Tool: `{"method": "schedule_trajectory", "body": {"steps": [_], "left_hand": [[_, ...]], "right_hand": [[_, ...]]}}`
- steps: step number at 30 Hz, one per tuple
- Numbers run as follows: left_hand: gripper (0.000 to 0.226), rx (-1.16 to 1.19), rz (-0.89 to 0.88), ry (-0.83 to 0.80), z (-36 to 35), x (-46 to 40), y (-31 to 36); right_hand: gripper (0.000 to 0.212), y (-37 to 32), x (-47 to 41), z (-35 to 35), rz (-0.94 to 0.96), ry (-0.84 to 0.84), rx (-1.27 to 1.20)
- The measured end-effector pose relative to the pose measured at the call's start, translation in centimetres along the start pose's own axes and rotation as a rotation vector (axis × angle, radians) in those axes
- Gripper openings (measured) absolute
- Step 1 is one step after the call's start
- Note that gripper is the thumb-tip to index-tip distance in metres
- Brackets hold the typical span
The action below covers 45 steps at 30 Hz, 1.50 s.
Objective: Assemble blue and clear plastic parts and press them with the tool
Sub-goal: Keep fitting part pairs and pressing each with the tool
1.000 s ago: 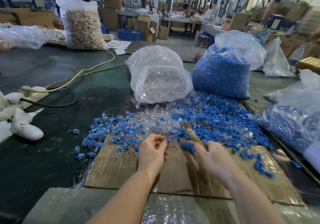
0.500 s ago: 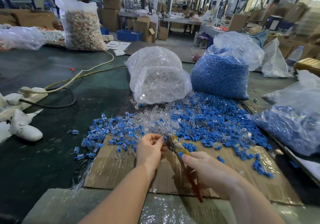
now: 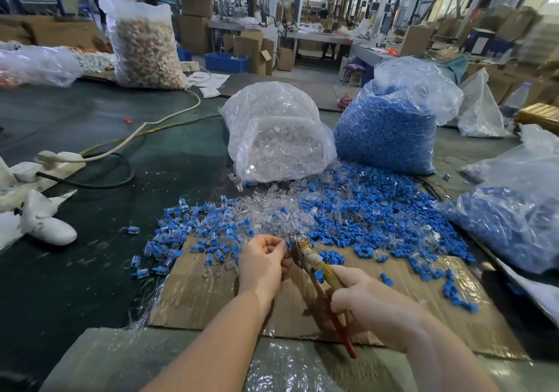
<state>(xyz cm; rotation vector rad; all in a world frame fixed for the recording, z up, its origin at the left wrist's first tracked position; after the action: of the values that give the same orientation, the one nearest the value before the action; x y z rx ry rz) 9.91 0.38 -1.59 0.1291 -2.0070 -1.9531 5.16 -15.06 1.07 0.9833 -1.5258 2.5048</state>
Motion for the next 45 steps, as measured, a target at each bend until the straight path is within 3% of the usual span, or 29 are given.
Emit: {"method": "schedule_trajectory", "body": {"steps": [24, 45], "left_hand": [[0.010, -0.113, -0.080, 0.001, -0.2, 0.3, 0.1], [0.007, -0.113, -0.042, -0.045, -0.2, 0.5, 0.4]], "right_hand": [[0.035, 0.5, -0.1, -0.1, 0.014, 0.015, -0.077], [0.031, 0.0, 1.1, -0.3, 0.030, 0.035, 0.016]]}}
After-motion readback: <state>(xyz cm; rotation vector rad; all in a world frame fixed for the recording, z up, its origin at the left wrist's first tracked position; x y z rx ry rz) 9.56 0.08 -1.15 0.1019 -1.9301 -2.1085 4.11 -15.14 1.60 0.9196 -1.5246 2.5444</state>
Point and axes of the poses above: each hand's wrist, its own x-axis away from the middle knuckle, its own z-axis out of the back of the hand, y = z × x, the point moved 8 cm from there along -x, towards the middle knuckle, and after that the axes turned 1 degree about -x, right-handed, at the moved point
